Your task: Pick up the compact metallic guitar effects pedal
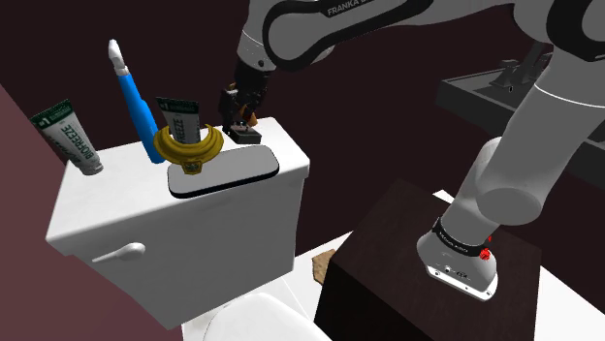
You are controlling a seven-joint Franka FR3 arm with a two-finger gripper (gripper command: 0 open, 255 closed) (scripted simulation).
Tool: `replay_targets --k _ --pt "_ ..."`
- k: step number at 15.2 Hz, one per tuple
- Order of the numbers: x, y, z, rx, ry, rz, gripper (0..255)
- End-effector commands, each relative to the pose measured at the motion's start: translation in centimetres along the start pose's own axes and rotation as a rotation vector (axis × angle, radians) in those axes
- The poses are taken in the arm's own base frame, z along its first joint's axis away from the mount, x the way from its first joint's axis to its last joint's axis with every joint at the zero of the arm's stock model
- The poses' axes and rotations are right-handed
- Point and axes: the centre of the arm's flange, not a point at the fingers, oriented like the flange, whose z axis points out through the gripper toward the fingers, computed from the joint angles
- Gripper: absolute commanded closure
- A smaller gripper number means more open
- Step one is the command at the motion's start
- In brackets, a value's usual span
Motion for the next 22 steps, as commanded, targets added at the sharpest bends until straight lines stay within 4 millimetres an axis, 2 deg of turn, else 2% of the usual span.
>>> replay_targets --k 1,5,20,22 --pt "0.0 0.1 0.1 0.000 -0.001 0.001 255" --pt "0.0 -0.1 0.1 0.000 -0.001 0.001 255" --pt "2.6 -1.6 -7.3 0.000 -0.001 0.001 255" --pt "2.6 -1.6 -7.4 0.000 -0.001 0.001 255"
